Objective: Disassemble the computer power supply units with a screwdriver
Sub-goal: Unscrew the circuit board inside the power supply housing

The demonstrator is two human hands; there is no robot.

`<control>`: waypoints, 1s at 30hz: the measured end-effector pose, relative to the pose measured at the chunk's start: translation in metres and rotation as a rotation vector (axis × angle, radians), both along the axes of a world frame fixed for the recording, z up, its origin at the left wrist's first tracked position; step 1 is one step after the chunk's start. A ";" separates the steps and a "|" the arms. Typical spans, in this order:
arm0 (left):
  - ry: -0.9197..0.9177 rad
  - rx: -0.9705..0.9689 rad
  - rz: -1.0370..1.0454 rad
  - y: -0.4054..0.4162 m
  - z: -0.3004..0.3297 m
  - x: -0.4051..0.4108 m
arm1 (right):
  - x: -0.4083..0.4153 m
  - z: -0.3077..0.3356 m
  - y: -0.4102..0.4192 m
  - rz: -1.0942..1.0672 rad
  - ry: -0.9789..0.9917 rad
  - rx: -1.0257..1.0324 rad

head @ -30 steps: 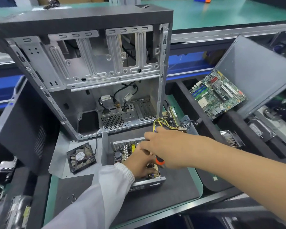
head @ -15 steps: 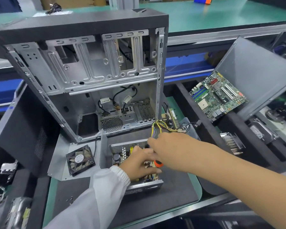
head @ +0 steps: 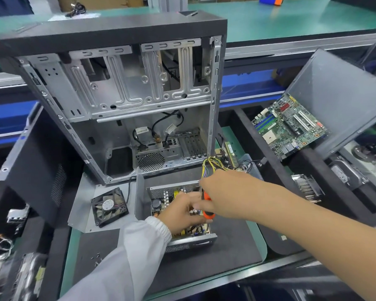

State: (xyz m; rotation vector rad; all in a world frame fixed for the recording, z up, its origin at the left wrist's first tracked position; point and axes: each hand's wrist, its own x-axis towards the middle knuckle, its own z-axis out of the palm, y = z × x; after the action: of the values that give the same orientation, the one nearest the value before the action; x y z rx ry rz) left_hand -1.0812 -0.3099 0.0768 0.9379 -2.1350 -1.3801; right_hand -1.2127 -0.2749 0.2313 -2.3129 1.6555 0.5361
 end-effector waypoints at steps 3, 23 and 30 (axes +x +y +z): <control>-0.019 0.055 -0.028 0.002 -0.001 -0.001 | -0.001 0.005 0.001 0.064 -0.028 0.147; 0.027 0.114 -0.033 0.003 0.000 -0.002 | 0.001 0.013 -0.002 0.182 0.092 0.146; -0.013 0.081 -0.077 0.001 0.003 -0.002 | -0.002 0.012 -0.005 0.041 0.025 -0.061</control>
State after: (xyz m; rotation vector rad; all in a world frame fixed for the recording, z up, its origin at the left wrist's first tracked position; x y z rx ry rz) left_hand -1.0830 -0.3091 0.0798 0.9052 -2.1597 -1.5125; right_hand -1.2146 -0.2795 0.2438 -2.3979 1.6606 0.5325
